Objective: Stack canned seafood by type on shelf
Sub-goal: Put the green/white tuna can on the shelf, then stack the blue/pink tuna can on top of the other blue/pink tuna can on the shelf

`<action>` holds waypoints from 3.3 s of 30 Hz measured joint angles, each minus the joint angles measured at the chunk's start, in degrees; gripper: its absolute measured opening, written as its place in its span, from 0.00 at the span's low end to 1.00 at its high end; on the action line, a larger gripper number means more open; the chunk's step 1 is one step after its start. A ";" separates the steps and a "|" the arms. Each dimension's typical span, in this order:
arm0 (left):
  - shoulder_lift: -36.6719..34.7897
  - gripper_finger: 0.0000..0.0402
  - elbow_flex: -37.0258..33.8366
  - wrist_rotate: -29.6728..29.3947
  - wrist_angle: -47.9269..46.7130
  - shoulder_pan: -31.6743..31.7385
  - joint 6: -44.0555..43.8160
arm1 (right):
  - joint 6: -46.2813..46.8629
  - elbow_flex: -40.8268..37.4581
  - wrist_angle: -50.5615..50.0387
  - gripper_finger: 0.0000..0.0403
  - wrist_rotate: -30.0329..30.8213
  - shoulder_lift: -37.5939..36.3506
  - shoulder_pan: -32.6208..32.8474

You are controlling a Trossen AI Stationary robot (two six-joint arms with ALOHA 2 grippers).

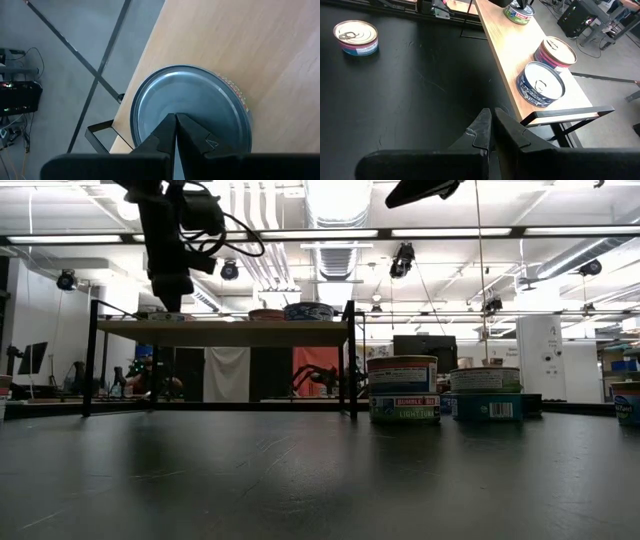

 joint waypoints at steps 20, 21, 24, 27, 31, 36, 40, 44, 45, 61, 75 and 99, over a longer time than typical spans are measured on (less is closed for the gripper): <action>0.09 0.00 -0.11 -3.32 3.52 1.93 2.65 | -0.22 0.00 -0.07 0.02 -0.02 0.00 -0.02; 0.09 0.00 -0.11 -3.32 3.54 1.93 2.73 | -0.22 0.00 -0.07 0.02 0.00 0.00 -0.02; 0.33 0.00 -0.11 -3.56 3.72 1.93 2.76 | -0.23 0.00 -0.07 0.02 -0.01 0.00 -0.01; 0.33 0.00 -0.11 -4.39 3.82 1.90 3.12 | -0.22 0.00 -0.09 0.02 0.00 0.00 -0.02; -0.68 0.00 1.45 -7.83 3.61 1.65 3.27 | -0.22 0.00 -0.09 0.02 -0.02 0.00 0.00; -3.22 0.00 6.75 0.02 2.80 1.62 1.25 | -0.22 0.00 -0.11 0.02 -0.01 0.00 -0.02; -4.74 0.00 10.52 16.44 -2.06 1.65 1.03 | -0.22 0.00 -0.11 0.02 -0.02 0.00 -0.02; -4.68 0.00 12.14 13.44 -8.03 1.78 -0.69 | -0.22 0.00 -0.22 0.02 -0.02 0.00 -0.02; -4.66 0.00 12.07 13.33 -8.77 1.80 -1.11 | -0.22 0.00 -0.40 0.02 -0.02 0.00 -0.02; -4.59 0.00 1.88 9.26 -8.77 1.78 -2.70 | -0.02 -0.15 -1.33 0.02 -0.02 0.00 -0.02; -4.59 0.00 1.31 8.21 -7.36 1.82 -1.56 | -0.01 -0.20 -1.31 0.02 -0.02 0.00 -0.02; -9.56 0.00 3.30 4.48 -4.98 -6.13 -19.01 | 11.16 -6.20 -1.36 0.02 -0.04 0.00 0.00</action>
